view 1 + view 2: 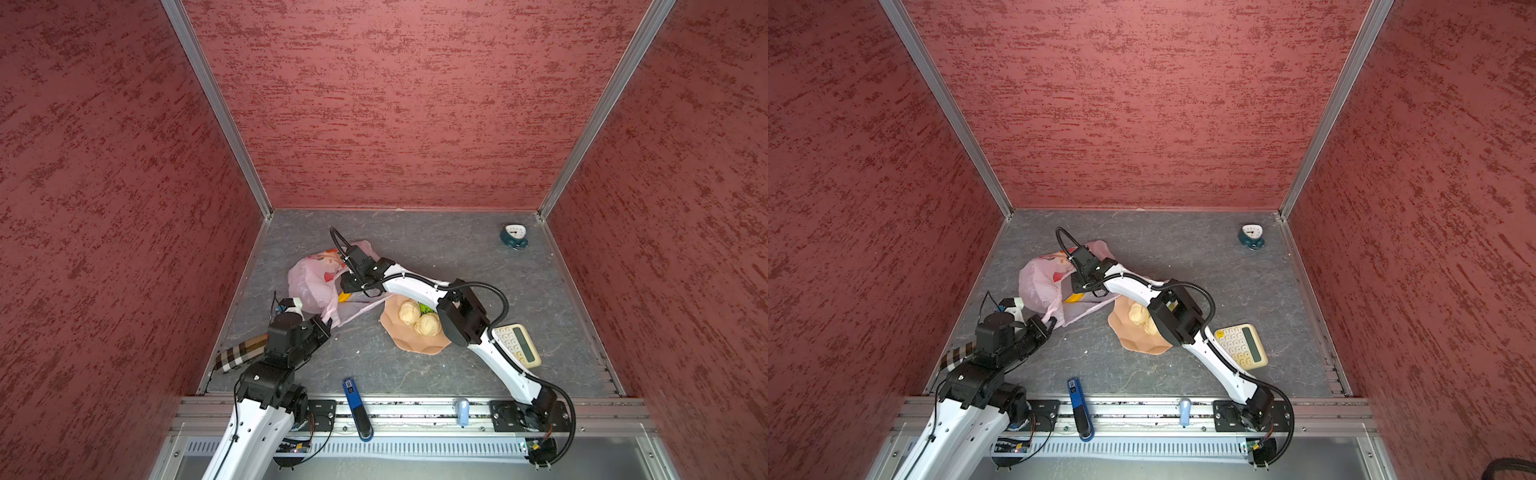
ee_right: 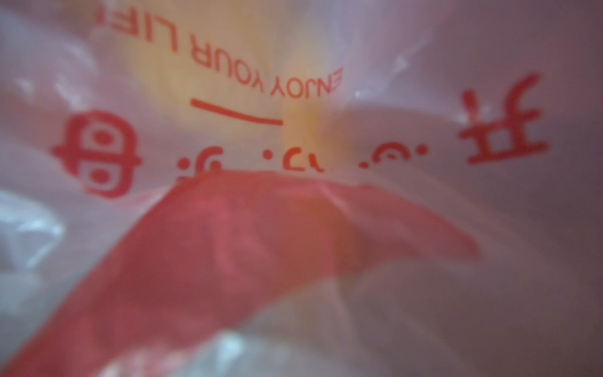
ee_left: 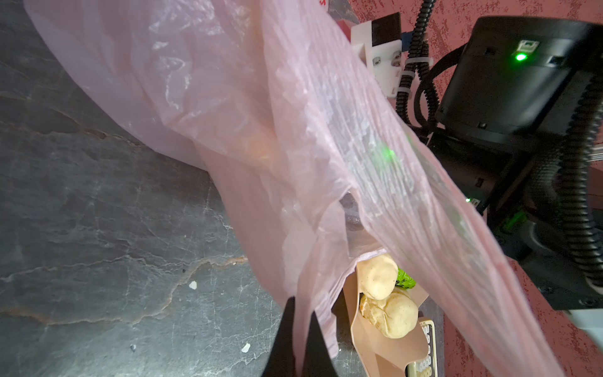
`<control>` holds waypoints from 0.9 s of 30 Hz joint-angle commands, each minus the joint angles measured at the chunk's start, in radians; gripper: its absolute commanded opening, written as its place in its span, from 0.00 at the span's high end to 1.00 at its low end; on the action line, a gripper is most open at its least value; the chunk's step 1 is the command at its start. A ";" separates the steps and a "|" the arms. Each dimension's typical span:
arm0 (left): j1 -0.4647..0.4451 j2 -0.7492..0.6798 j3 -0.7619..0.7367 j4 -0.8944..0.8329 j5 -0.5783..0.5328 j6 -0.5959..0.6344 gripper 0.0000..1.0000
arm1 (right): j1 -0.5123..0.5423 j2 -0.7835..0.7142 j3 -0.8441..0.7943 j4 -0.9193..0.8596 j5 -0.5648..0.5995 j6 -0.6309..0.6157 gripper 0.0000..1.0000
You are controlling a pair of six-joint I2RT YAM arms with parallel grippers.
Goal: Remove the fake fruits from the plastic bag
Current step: 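Reach the right gripper back into the bag toward the yellow banana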
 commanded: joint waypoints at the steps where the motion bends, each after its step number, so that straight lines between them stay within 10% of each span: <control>1: 0.000 -0.004 -0.013 0.030 0.001 0.002 0.94 | -0.004 0.006 0.004 -0.010 0.012 0.008 0.65; 17: -0.003 0.059 -0.012 0.110 0.016 0.010 0.94 | -0.048 -0.241 -0.171 0.209 -0.078 0.113 0.73; 27: -0.003 0.016 0.020 0.072 0.021 0.004 0.94 | -0.047 -0.219 -0.172 0.189 0.070 0.049 0.72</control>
